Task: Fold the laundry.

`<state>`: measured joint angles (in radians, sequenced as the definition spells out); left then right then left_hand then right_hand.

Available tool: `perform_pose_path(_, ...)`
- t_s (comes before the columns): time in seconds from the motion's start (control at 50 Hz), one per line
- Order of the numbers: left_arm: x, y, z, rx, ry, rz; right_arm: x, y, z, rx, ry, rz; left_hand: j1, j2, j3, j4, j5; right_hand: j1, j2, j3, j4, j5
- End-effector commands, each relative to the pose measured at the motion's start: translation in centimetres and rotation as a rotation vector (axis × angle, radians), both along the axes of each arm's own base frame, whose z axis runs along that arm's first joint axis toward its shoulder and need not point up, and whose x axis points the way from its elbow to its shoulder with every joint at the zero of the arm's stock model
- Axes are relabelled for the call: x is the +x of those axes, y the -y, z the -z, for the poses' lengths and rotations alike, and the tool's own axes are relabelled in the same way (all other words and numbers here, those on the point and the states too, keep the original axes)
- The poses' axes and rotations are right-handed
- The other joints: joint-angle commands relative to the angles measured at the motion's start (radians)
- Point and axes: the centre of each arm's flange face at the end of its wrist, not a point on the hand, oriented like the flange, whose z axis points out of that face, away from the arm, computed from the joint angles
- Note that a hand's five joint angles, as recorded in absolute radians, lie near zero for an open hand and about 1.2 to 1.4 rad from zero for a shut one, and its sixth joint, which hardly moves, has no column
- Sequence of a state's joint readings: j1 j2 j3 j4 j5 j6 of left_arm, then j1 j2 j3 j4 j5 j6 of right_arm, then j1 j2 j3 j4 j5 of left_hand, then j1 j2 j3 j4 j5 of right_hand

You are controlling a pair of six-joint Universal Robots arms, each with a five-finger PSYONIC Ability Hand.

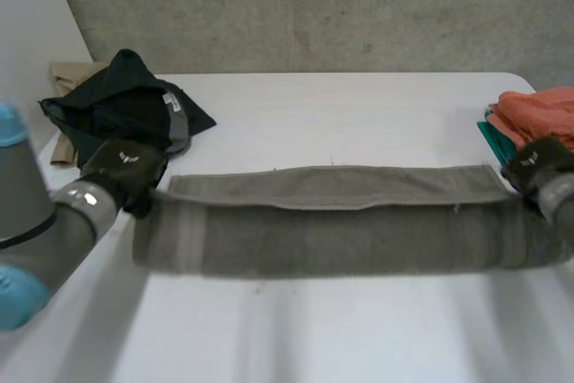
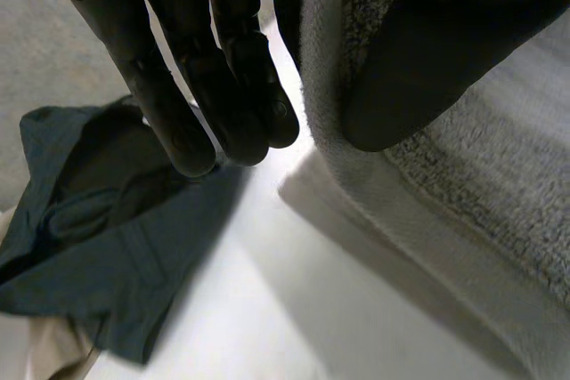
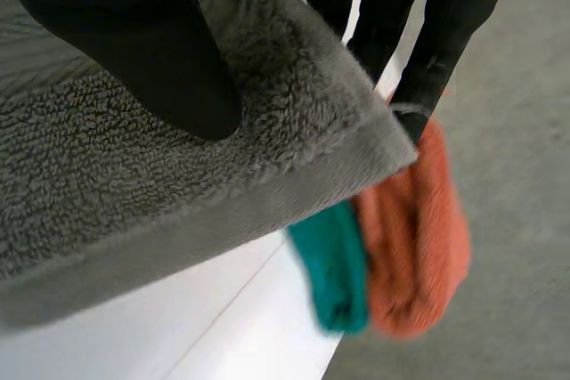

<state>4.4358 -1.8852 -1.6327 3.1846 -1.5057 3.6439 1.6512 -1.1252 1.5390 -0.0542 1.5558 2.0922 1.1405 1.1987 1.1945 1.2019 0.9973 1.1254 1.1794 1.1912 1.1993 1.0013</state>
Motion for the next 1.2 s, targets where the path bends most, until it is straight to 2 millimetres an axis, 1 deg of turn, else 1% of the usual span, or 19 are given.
perform_pose_path(0.02,-1.2,4.7,2.0,-0.034,-0.055,-0.087,1.6,4.6,2.1,-0.092,0.010,-0.020,0.256,0.198,0.202,0.194,0.224,0.271,0.217,0.205,0.197,0.220)
perform_pose_path(0.12,-2.5,6.6,3.1,-0.068,-0.037,-0.145,2.5,7.3,2.8,-0.192,0.026,-0.033,0.256,0.198,0.202,0.194,0.224,0.271,0.217,0.205,0.197,0.220)
perform_pose_path(0.14,-2.7,6.7,3.2,-0.071,-0.039,-0.142,2.6,7.5,2.8,-0.208,0.030,-0.035,0.256,0.198,0.202,0.194,0.224,-0.094,-0.148,-0.160,-0.168,-0.145)
perform_pose_path(0.16,-3.0,6.8,3.1,-0.076,-0.045,-0.135,2.8,7.7,2.9,-0.224,0.030,-0.037,0.073,0.015,0.019,0.012,0.042,-0.505,-0.559,-0.571,-0.579,-0.555)
perform_pose_path(0.18,-3.2,6.8,3.0,-0.082,-0.048,-0.130,3.1,7.9,3.0,-0.248,0.033,-0.034,-0.278,-0.336,-0.332,-0.339,-0.309,-0.951,-1.005,-1.017,-1.025,-1.001)
perform_pose_path(0.2,-3.6,6.6,2.8,-0.093,-0.052,-0.121,3.1,8.0,3.0,-0.256,0.036,-0.031,-0.787,-0.845,-0.841,-0.848,-0.818,-0.951,-1.005,-1.017,-1.025,-1.001)
perform_pose_path(0.24,-3.9,6.6,2.7,-0.105,-0.062,-0.116,3.2,8.0,3.0,-0.263,0.045,-0.021,-0.950,-1.008,-1.004,-1.011,-0.981,-0.951,-1.005,-1.017,-1.025,-1.001)
perform_pose_path(0.4,-5.2,4.6,1.2,-0.136,-0.106,-0.075,2.7,5.6,1.3,-0.220,0.159,0.018,-0.965,-1.023,-1.019,-1.027,-0.996,-0.951,-1.005,-1.017,-1.025,-1.001)
perform_pose_path(0.48,-4.9,3.2,0.0,-0.145,-0.113,-0.066,2.1,2.9,0.9,-0.117,0.199,0.023,-0.965,-1.023,-1.019,-1.027,-0.996,-0.951,-1.005,-1.017,-1.025,-1.001)
perform_pose_path(0.54,-4.4,1.9,-0.4,-0.139,-0.114,-0.059,1.0,1.0,1.3,-0.009,0.234,0.012,-0.965,-1.023,-1.019,-1.027,-0.996,-0.951,-1.005,-1.017,-1.025,-1.001)
perform_pose_path(0.62,-3.8,0.5,-0.2,-0.138,-0.118,-0.046,-2.3,-0.3,2.7,0.132,0.289,0.038,-0.965,-1.023,-1.019,-1.027,-0.996,-0.874,-0.927,-0.939,-0.947,-0.924)
perform_pose_path(0.76,-4.0,-0.1,0.5,-0.146,-0.132,-0.009,-4.3,0.5,3.5,0.131,0.314,0.052,-0.965,-1.023,-1.019,-1.027,-0.996,-0.785,-0.839,-0.851,-0.859,-0.836)
perform_pose_path(0.8,-4.0,-0.1,0.6,-0.145,-0.132,-0.007,-4.5,1.0,4.3,0.124,0.312,0.054,-0.965,-1.023,-1.019,-1.027,-0.996,-0.665,-0.719,-0.731,-0.739,-0.716)
perform_pose_path(0.84,-4.0,-0.1,0.6,-0.145,-0.132,-0.007,-4.8,1.3,4.8,0.119,0.309,0.062,-0.965,-1.023,-1.019,-1.027,-0.996,-0.481,-0.535,-0.546,-0.555,-0.531)
perform_pose_path(0.86,-4.1,-0.2,0.6,-0.144,-0.132,-0.006,-5.2,1.6,5.1,0.121,0.310,0.070,-0.965,-1.023,-1.019,-1.027,-0.996,-0.099,-0.153,-0.165,-0.173,-0.149)
perform_pose_path(0.9,-4.1,-0.2,0.6,-0.146,-0.132,-0.005,-5.7,2.0,5.0,0.111,0.307,0.088,-0.965,-1.023,-1.019,-1.027,-0.996,0.270,0.216,0.204,0.196,0.219)
perform_pose_path(0.98,-4.0,-0.3,-0.1,-0.163,-0.140,-0.005,-7.7,2.6,4.6,0.087,0.299,0.161,-0.965,-1.023,-1.019,-1.027,-0.996,0.271,0.217,0.205,0.197,0.220)
perform_pose_path(1.08,-3.8,-0.7,-1.2,-0.188,-0.151,-0.006,-12.0,3.3,3.3,0.026,0.249,0.305,-0.965,-1.023,-1.019,-1.027,-0.996,0.271,0.217,0.205,0.197,0.220)
perform_pose_path(1.2,-3.5,-1.4,-1.9,-0.200,-0.157,-0.004,-13.5,3.7,1.4,-0.039,0.114,0.307,-0.965,-1.023,-1.019,-1.027,-0.996,0.271,0.217,0.205,0.197,0.220)
